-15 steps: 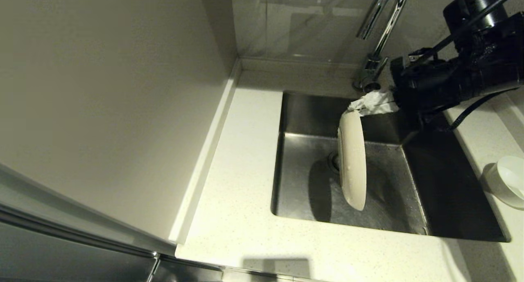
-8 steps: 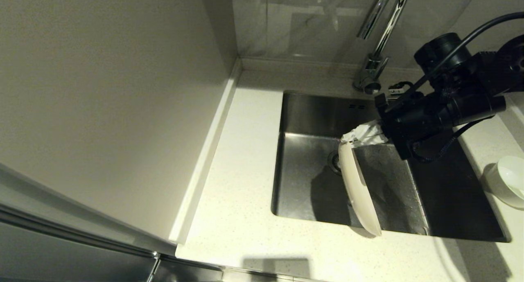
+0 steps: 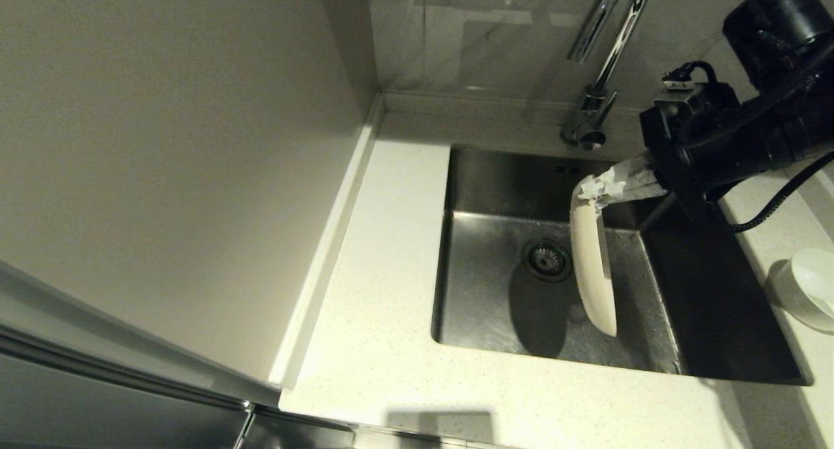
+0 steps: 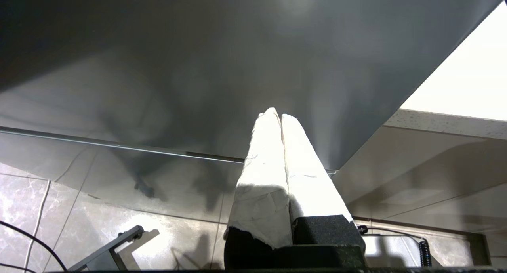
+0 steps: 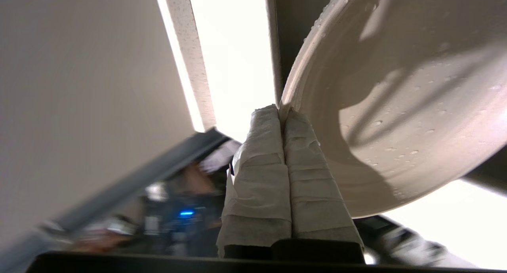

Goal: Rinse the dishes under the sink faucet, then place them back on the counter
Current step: Put a plate back to the table from the sink

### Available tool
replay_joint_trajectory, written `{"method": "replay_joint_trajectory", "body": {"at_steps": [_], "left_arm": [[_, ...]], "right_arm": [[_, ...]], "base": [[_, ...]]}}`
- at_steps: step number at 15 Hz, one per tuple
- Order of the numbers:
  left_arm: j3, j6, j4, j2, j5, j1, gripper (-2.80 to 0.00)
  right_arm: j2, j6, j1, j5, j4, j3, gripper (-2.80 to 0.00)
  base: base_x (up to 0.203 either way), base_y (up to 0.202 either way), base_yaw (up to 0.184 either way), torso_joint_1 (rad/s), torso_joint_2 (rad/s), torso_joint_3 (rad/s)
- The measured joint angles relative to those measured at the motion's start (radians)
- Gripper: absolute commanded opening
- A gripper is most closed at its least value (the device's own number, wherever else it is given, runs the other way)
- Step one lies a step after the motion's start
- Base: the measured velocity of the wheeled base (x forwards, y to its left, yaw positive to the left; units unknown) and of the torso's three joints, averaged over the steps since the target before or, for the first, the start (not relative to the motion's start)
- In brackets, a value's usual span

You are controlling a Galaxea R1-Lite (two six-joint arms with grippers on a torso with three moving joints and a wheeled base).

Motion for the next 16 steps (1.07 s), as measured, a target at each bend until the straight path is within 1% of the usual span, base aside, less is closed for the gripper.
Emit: {"method": "replay_joint_trajectory", "body": {"at_steps": [2, 3, 7, 9, 10, 12, 14, 16], "left_arm": [[0.000, 0.000, 0.000, 0.000, 0.000, 0.000, -2.80], [0.000, 0.000, 0.000, 0.000, 0.000, 0.000, -2.80], [0.000, 0.000, 0.000, 0.000, 0.000, 0.000, -2.80], [0.000, 0.000, 0.000, 0.000, 0.000, 0.000, -2.80], [0.000, 0.000, 0.000, 0.000, 0.000, 0.000, -2.80], [0.000, -0.001, 0.000, 0.000, 0.000, 0.000, -2.80], [0.000, 0.000, 0.000, 0.000, 0.000, 0.000, -2.80], [0.000, 0.000, 0.000, 0.000, 0.000, 0.000, -2.80]], "right_arm": [[-0.034, -0.102, 0.001, -0.060, 0.012, 0.009, -2.80], [-0.053, -0.180, 0.002, -0.116, 0.025, 0.035, -2.80], [-0.152, -0.565, 0.006, -0.422, 0.033, 0.184, -2.80], [-0.205, -0.734, 0.003, -0.569, 0.033, 0.232, -2.80], [-0.234, -0.803, -0.001, -0.615, 0.033, 0.261, -2.80], [-0.291, -0.895, -0.010, -0.640, 0.033, 0.327, -2.80], [-0.352, -0.947, -0.032, -0.653, 0.033, 0.392, -2.80], [-0.414, -1.026, -0.095, -0.658, 0.035, 0.471, -2.80]], "base": [[0.000, 0.000, 0.000, 0.000, 0.00, 0.000], [0.000, 0.000, 0.000, 0.000, 0.00, 0.000], [0.000, 0.000, 0.000, 0.000, 0.00, 0.000], [0.000, 0.000, 0.000, 0.000, 0.00, 0.000], [0.000, 0.000, 0.000, 0.000, 0.00, 0.000], [0.000, 0.000, 0.000, 0.000, 0.00, 0.000], [0.000, 0.000, 0.000, 0.000, 0.00, 0.000], [0.000, 0.000, 0.000, 0.000, 0.00, 0.000]]}}
